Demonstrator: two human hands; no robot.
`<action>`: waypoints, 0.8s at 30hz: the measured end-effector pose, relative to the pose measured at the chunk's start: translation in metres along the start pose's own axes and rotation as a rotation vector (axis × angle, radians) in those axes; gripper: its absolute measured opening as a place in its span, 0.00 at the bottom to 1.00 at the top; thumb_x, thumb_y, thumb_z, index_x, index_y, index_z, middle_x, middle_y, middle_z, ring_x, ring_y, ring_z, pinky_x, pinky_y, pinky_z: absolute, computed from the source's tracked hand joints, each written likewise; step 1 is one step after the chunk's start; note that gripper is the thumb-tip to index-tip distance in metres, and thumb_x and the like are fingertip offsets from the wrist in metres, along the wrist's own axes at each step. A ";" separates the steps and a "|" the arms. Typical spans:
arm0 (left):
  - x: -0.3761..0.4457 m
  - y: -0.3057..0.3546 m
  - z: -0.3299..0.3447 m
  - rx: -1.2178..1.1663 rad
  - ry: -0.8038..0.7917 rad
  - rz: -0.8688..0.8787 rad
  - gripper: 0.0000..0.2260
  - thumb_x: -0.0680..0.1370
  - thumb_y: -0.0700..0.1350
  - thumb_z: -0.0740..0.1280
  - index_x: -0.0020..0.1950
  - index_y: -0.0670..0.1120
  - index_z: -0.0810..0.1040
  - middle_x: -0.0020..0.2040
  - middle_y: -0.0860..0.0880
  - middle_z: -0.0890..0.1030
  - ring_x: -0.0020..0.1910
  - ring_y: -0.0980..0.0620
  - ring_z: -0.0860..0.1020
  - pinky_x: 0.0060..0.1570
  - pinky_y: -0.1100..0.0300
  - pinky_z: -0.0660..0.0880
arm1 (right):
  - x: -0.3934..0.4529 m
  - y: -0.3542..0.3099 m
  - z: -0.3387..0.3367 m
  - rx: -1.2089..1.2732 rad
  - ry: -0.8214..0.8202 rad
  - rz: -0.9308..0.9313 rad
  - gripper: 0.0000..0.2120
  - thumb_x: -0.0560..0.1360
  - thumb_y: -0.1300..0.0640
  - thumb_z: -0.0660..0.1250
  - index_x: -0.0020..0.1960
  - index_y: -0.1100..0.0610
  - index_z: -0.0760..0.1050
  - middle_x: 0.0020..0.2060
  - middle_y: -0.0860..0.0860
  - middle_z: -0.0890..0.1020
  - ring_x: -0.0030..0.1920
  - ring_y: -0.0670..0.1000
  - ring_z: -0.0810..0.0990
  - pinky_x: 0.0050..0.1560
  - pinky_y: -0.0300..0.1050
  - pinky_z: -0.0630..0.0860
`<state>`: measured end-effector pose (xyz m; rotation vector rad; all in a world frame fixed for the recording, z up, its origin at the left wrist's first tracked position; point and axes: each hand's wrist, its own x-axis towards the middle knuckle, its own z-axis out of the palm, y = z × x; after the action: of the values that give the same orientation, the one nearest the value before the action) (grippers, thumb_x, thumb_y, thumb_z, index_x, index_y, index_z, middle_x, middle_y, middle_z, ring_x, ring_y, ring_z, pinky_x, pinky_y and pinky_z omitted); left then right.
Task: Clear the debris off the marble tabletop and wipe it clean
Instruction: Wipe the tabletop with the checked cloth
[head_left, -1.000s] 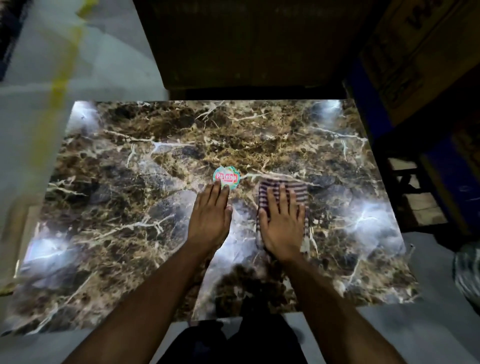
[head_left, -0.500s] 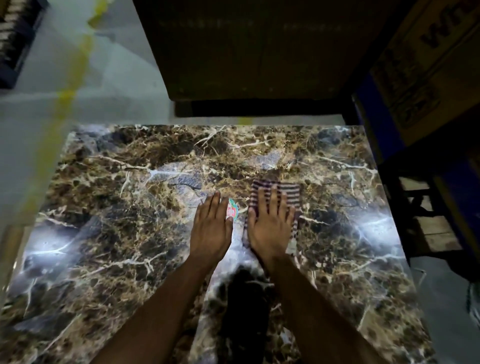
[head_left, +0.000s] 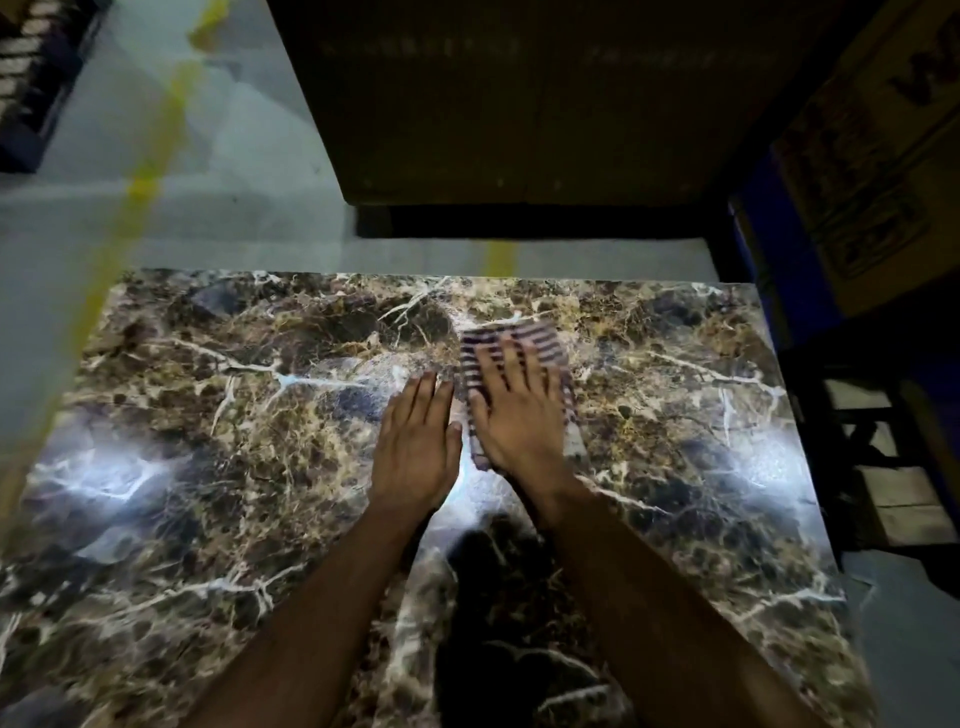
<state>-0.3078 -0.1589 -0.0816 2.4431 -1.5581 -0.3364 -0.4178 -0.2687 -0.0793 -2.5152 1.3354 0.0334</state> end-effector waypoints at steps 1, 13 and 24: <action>0.005 0.003 0.001 -0.002 0.009 -0.002 0.24 0.84 0.50 0.55 0.81 0.47 0.60 0.82 0.47 0.58 0.81 0.47 0.54 0.80 0.48 0.51 | 0.019 -0.003 -0.001 -0.007 -0.010 -0.064 0.29 0.84 0.38 0.43 0.83 0.45 0.45 0.84 0.50 0.45 0.83 0.55 0.43 0.80 0.61 0.38; 0.050 0.024 0.006 0.020 0.053 -0.041 0.25 0.83 0.48 0.53 0.80 0.45 0.59 0.80 0.46 0.62 0.79 0.47 0.56 0.79 0.50 0.52 | 0.078 0.007 -0.013 0.006 -0.031 -0.064 0.29 0.84 0.39 0.46 0.83 0.43 0.47 0.84 0.50 0.47 0.83 0.55 0.44 0.80 0.61 0.38; 0.055 0.083 0.026 -0.003 0.028 0.049 0.25 0.83 0.49 0.57 0.80 0.47 0.61 0.81 0.48 0.61 0.80 0.48 0.56 0.78 0.49 0.53 | 0.050 0.087 -0.027 -0.049 0.027 0.121 0.30 0.84 0.37 0.44 0.83 0.43 0.42 0.83 0.50 0.41 0.83 0.57 0.40 0.79 0.61 0.36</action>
<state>-0.3640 -0.2448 -0.0851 2.3926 -1.6016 -0.2950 -0.4632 -0.3625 -0.0825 -2.4797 1.5134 0.0584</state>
